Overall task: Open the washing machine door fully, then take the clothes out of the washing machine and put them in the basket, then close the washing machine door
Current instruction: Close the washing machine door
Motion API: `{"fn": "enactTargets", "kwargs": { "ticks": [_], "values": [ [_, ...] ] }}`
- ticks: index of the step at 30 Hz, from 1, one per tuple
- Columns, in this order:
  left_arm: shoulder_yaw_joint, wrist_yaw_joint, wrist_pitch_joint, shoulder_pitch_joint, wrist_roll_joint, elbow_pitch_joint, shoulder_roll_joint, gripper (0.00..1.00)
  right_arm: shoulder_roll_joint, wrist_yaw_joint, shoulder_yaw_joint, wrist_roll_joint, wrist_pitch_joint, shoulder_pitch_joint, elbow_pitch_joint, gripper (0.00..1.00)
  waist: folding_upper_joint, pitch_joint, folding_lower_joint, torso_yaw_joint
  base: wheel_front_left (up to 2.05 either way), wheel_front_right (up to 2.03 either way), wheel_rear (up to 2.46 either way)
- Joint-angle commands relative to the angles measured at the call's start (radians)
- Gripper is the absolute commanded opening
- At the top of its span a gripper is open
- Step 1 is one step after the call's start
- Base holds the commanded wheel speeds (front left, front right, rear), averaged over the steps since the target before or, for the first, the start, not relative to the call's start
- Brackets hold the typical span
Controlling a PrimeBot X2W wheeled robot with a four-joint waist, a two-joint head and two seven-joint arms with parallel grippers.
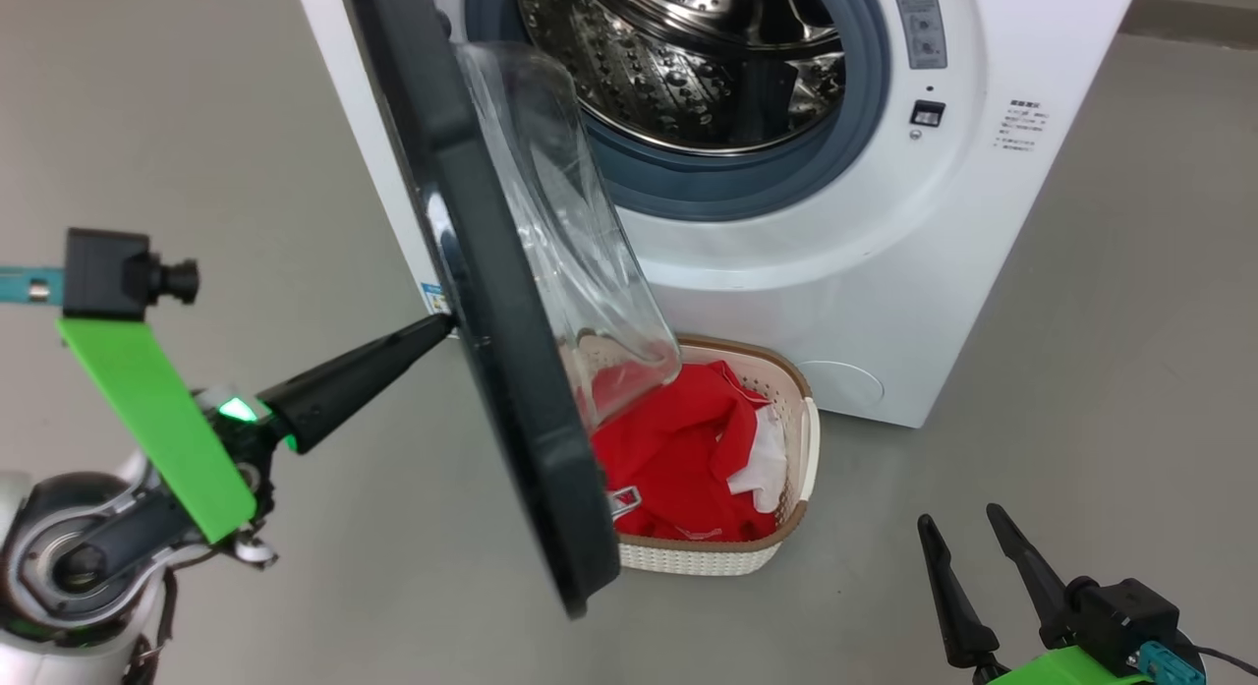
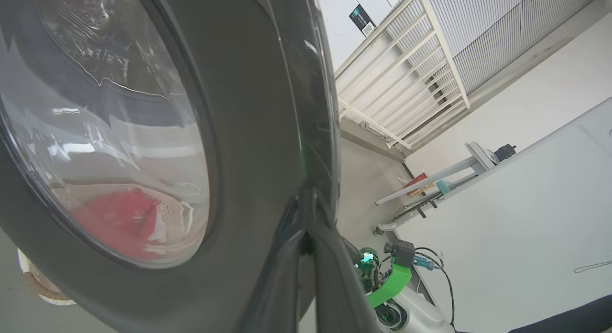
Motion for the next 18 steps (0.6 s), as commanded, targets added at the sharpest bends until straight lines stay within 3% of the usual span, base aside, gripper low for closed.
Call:
{"fn": "enactTargets", "kwargs": {
  "ticks": [1,5,16,17,18],
  "values": [
    [0.034,-0.007,-0.009,-0.054,0.010,-0.020,0.028,0.00,-0.004,0.007,0.021,0.010,-0.006,-0.016,-0.026,1.00,0.0000,0.005,0.0000,-0.007,0.00,0.00,0.00],
    [0.012,-0.007,-0.037,-0.068,0.005,-0.011,0.022,0.00,-0.004,0.007,0.018,0.010,-0.006,-0.023,-0.027,1.00,0.0000,0.016,0.0000,-0.022,0.00,0.00,0.00],
    [0.015,-0.007,-0.125,-0.015,0.016,0.035,0.072,0.00,-0.004,0.007,0.010,0.016,-0.006,-0.022,-0.025,1.00,0.0000,0.005,0.0000,-0.011,0.00,0.00,0.00],
    [0.016,-0.007,-0.137,-0.002,0.016,0.039,0.077,0.01,-0.004,0.007,0.011,0.017,-0.006,-0.023,-0.024,1.00,0.0000,0.002,0.0000,-0.009,0.00,0.00,0.00],
    [0.018,-0.007,-0.152,0.012,0.018,0.044,0.080,0.08,-0.004,0.007,0.013,0.018,-0.006,-0.023,-0.024,1.00,0.0000,-0.001,0.0000,-0.006,0.00,0.00,0.00]
  ]
}}
